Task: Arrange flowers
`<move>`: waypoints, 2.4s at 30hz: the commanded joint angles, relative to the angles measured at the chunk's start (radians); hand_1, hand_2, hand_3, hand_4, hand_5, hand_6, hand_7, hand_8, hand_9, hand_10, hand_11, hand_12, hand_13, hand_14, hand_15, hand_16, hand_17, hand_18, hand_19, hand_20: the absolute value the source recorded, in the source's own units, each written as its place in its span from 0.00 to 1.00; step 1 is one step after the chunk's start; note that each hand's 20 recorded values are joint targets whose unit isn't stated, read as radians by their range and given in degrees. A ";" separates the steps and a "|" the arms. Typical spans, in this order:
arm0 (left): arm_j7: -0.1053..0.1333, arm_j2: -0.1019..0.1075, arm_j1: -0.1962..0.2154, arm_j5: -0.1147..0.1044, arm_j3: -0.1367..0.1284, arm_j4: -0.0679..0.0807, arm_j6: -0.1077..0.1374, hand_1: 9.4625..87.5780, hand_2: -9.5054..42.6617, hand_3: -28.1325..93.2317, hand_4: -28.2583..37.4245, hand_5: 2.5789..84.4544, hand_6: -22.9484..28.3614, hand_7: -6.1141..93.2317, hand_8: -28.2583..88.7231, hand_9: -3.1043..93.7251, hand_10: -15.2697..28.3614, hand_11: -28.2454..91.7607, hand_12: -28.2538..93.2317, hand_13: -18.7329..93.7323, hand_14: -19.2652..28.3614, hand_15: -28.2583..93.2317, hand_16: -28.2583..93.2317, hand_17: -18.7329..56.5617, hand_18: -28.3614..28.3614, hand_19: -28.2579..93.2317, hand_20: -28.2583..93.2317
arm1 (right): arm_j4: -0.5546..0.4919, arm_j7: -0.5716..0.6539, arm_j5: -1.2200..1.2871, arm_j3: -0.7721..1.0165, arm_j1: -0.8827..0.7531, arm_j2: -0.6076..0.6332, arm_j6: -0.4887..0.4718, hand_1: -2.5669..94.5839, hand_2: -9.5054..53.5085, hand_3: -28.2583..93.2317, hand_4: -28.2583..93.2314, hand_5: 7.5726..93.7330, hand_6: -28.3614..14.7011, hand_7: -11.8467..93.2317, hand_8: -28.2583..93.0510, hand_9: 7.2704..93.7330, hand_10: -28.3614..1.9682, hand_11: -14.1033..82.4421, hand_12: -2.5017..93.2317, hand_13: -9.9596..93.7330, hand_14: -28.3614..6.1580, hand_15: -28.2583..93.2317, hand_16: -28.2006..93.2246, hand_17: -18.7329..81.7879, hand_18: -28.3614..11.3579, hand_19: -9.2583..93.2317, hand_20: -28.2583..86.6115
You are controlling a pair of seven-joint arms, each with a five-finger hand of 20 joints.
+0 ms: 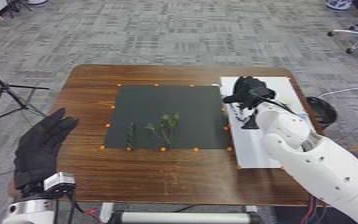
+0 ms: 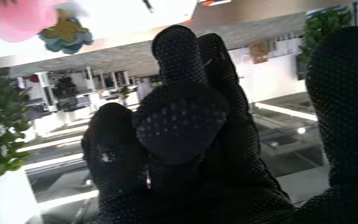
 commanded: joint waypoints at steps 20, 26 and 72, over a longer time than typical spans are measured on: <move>0.002 -0.030 0.019 -0.007 0.011 -0.003 -0.008 0.18 0.07 0.82 0.07 0.60 0.49 0.21 0.18 0.56 0.68 0.43 0.36 0.53 0.78 0.42 0.25 0.37 0.71 0.32 0.41 | 0.079 0.004 -0.100 0.033 -0.042 -0.065 -0.138 0.37 0.00 0.71 0.14 0.62 0.52 0.31 0.21 0.73 0.39 0.40 0.31 0.96 0.71 0.70 0.50 0.79 0.34 1.00 0.70; -0.005 -0.029 0.011 -0.008 0.012 0.001 -0.010 0.18 0.07 0.82 0.07 0.60 0.49 0.21 0.18 0.56 0.68 0.43 0.36 0.53 0.78 0.42 0.25 0.37 0.71 0.32 0.41 | 0.085 0.015 -0.085 0.042 -0.053 -0.077 -0.164 0.38 0.00 0.71 0.15 0.62 0.50 0.30 0.21 0.74 0.39 0.39 0.30 0.97 0.72 0.71 0.50 0.80 0.34 1.00 0.70; -0.025 -0.019 0.008 -0.011 0.010 -0.002 -0.018 0.18 0.07 0.82 0.07 0.60 0.49 0.21 0.18 0.56 0.68 0.43 0.36 0.53 0.78 0.42 0.25 0.37 0.71 0.32 0.41 | -0.202 0.013 0.303 0.101 -0.073 -0.003 0.036 0.71 0.00 0.66 0.17 0.71 0.57 0.47 0.41 0.95 0.61 0.33 0.56 1.00 0.81 0.70 0.51 0.85 0.45 1.00 0.67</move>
